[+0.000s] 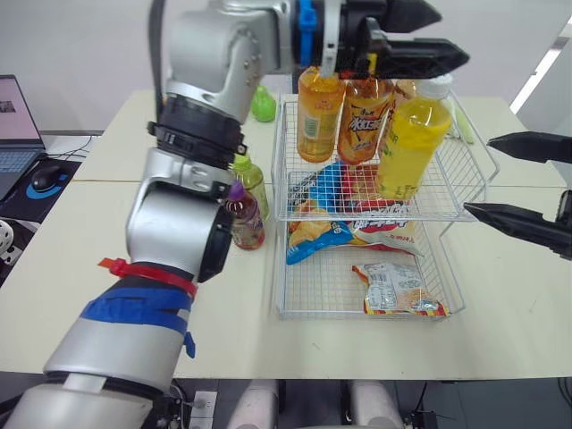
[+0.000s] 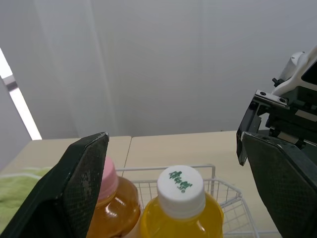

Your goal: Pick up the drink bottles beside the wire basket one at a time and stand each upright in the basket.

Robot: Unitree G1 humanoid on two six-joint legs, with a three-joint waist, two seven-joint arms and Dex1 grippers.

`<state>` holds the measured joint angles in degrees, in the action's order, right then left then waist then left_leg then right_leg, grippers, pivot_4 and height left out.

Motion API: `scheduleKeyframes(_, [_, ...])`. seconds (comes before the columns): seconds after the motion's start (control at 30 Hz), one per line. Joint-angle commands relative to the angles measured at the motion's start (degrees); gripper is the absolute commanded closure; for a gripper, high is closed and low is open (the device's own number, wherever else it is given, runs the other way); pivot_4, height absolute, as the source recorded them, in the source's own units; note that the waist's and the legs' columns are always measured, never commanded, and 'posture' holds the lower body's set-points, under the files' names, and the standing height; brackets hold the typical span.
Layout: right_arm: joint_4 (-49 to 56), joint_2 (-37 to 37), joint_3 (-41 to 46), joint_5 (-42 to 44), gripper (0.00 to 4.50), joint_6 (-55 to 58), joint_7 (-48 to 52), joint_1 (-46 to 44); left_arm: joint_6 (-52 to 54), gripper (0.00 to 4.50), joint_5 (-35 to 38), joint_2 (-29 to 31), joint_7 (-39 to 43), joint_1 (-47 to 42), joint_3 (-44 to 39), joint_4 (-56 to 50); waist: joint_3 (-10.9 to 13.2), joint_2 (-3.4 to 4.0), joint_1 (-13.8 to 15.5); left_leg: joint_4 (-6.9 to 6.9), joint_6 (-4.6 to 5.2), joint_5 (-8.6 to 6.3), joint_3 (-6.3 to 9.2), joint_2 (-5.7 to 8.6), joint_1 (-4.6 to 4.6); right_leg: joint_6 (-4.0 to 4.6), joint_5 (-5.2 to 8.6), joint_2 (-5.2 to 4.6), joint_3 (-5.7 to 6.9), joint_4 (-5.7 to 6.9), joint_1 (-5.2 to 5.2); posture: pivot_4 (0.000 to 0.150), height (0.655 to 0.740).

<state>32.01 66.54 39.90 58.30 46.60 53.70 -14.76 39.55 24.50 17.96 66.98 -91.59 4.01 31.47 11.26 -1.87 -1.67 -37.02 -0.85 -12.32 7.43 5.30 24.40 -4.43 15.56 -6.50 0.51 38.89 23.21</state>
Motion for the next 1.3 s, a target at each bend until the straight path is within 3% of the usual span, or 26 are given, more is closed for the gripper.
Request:
scheduleKeyframes(0.03, [-1.0,1.3,-0.2,0.0,0.00,-1.2,0.2,-1.5,4.4,0.04,2.5,4.4,0.4,1.2,-3.3,-5.2,0.0,0.01,-0.1,0.00,0.00,0.00,0.00,0.00,-0.02,0.00,0.00,0.00,-0.01,0.01,0.00,0.150,0.7400])
scheduleKeyframes(0.17, [-1.7,1.6,-2.2,0.3,0.00,-1.6,0.6,-3.3,6.5,0.04,3.4,10.1,1.7,4.1,-4.4,-8.8,0.0,0.01,-0.1,0.00,0.00,0.00,0.02,-0.02,-0.03,0.00,0.00,0.03,-0.02,0.04,0.00,0.150,0.7400])
scheduleKeyframes(0.27, [-1.8,1.8,-4.1,0.5,0.00,-1.9,0.9,-4.9,11.7,0.04,6.0,18.0,2.0,9.6,-7.1,-17.6,0.0,0.03,-0.4,0.02,-0.01,0.00,0.00,-0.03,-0.03,0.01,0.00,0.04,-0.06,0.04,0.04,0.150,0.7400])
scheduleKeyframes(0.53, [-3.2,2.1,-8.7,0.3,0.00,-2.6,2.2,-8.8,16.9,0.04,8.8,32.1,-3.9,22.9,-16.7,-29.8,0.0,0.04,-0.1,-0.04,-0.02,0.01,0.03,-0.06,-0.05,0.02,-0.01,0.06,-0.07,0.04,0.00,0.150,0.7400])
scheduleKeyframes(0.73, [-5.4,1.5,-12.9,-1.6,0.00,-4.8,4.4,-11.5,11.0,0.04,5.7,41.4,-6.8,36.7,-23.1,-31.7,0.0,0.06,-0.1,-0.01,-0.02,0.01,0.03,-0.08,-0.08,0.04,-0.02,0.05,-0.06,0.04,0.01,0.150,0.7400])
scheduleKeyframes(0.93, [-8.3,0.9,-16.8,-4.1,0.00,-7.5,7.7,-14.1,4.5,0.04,4.9,44.5,-6.0,53.9,-31.5,-33.0,0.0,0.08,0.0,0.02,-0.02,0.01,0.00,-0.08,-0.10,0.06,-0.02,0.02,-0.08,0.01,0.01,0.150,0.7400])
scheduleKeyframes(1.3, [-10.8,-1.2,-21.3,-7.3,0.00,-10.8,12.5,-16.7,2.6,0.04,7.9,38.9,-7.7,83.1,-45.0,-45.3,0.0,0.08,0.1,0.06,-0.01,0.00,-0.01,-0.10,-0.10,0.10,-0.02,-0.22,-0.07,-0.03,0.03,0.150,0.7400])
